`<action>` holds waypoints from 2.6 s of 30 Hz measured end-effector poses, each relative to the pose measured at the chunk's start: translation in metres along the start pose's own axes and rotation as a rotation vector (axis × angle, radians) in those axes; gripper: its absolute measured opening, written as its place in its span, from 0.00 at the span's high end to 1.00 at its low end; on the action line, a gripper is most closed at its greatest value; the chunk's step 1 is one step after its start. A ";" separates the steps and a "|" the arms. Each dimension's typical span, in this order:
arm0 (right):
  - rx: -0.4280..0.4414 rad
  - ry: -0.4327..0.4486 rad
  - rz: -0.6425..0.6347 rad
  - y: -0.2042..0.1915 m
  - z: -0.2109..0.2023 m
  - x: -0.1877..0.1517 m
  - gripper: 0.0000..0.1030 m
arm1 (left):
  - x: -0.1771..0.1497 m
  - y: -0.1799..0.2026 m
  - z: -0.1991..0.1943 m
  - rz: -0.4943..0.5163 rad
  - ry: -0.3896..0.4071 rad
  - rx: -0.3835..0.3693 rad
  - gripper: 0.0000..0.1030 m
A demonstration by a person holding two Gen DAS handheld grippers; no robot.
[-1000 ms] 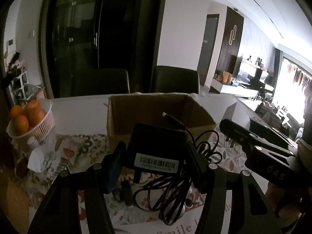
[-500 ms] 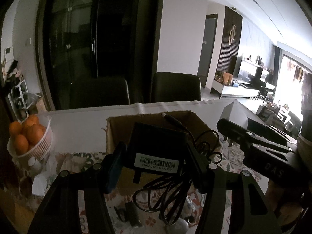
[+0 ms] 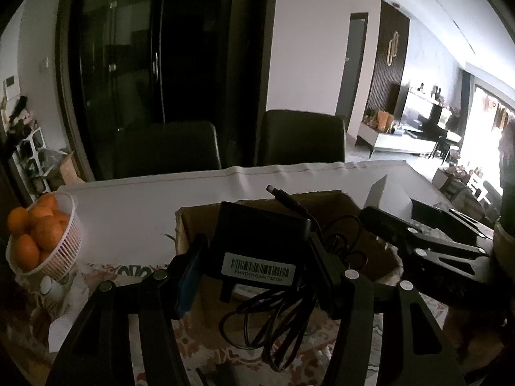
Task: Organize rigid objects
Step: 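Lower the black adapter into the cardboard box with the left gripper while the right drops the white box in, then withdraw both open grippers from the box back over the table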
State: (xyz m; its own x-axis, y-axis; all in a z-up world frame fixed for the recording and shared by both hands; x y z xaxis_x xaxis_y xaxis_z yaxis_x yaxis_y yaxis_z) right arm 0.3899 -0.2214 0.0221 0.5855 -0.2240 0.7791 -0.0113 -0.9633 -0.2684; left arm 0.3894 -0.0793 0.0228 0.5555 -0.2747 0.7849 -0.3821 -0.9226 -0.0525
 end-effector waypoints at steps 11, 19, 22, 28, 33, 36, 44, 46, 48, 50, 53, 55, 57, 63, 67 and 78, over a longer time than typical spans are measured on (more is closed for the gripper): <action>-0.005 -0.105 -0.015 0.010 0.038 -0.005 0.35 | -0.003 -0.005 0.039 -0.010 -0.075 -0.020 0.43; 0.005 -0.157 0.016 0.017 0.055 -0.012 0.34 | -0.012 -0.004 0.054 -0.020 -0.135 -0.041 0.42; -0.006 -0.147 0.018 0.017 0.052 -0.014 0.33 | -0.012 -0.004 0.052 -0.016 -0.124 -0.038 0.41; -0.014 -0.131 0.023 0.017 0.043 -0.015 0.33 | -0.012 -0.002 0.040 0.006 -0.099 -0.008 0.39; -0.017 -0.082 0.026 0.014 0.025 -0.014 0.33 | -0.010 0.000 0.021 0.022 -0.058 -0.007 0.39; -0.032 -0.044 0.014 0.009 0.011 -0.013 0.33 | -0.011 -0.001 0.007 0.025 -0.037 0.008 0.39; -0.052 0.053 -0.004 -0.008 -0.031 -0.019 0.33 | -0.025 -0.003 -0.032 0.013 0.002 0.045 0.39; -0.043 0.059 -0.009 -0.013 -0.038 -0.024 0.33 | -0.032 -0.004 -0.043 0.015 0.011 0.057 0.39; -0.033 0.060 -0.012 -0.016 -0.043 -0.027 0.33 | -0.040 -0.005 -0.056 0.010 0.029 0.072 0.39; -0.021 0.061 -0.013 -0.020 -0.048 -0.034 0.33 | -0.046 -0.007 -0.065 0.009 0.037 0.085 0.37; 0.002 0.062 -0.010 -0.028 -0.056 -0.044 0.33 | -0.056 -0.011 -0.080 0.000 0.047 0.115 0.35; 0.010 0.069 -0.014 -0.032 -0.062 -0.050 0.32 | -0.064 -0.012 -0.088 -0.004 0.056 0.138 0.33; 0.013 0.075 -0.026 -0.038 -0.067 -0.057 0.30 | -0.072 -0.014 -0.096 -0.013 0.065 0.160 0.29; 0.026 0.076 -0.041 -0.046 -0.078 -0.076 0.23 | -0.098 -0.017 -0.116 -0.029 0.067 0.216 0.17; 0.023 0.076 -0.058 -0.048 -0.084 -0.091 0.21 | -0.115 -0.016 -0.123 -0.034 0.058 0.235 0.14; 0.018 0.028 -0.080 -0.047 -0.085 -0.129 0.13 | -0.156 -0.008 -0.127 -0.026 0.010 0.255 0.09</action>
State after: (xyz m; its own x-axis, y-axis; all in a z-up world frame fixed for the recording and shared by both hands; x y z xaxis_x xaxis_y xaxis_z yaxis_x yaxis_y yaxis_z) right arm 0.2460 -0.1604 -0.0173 0.5614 -0.1502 0.8138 0.0491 -0.9756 -0.2140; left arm 0.2119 0.0051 -0.0213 0.5549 -0.2482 0.7940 -0.1682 -0.9682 -0.1851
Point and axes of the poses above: each gripper's, at about its wrist camera, not at the fingertips, and z roughly the way its jaws point, y to its right, x to its top, the point moved 5 cm from there along z, roughly the way its jaws point, and after that the axes turned 9 degrees about z, right-handed, at the moved point
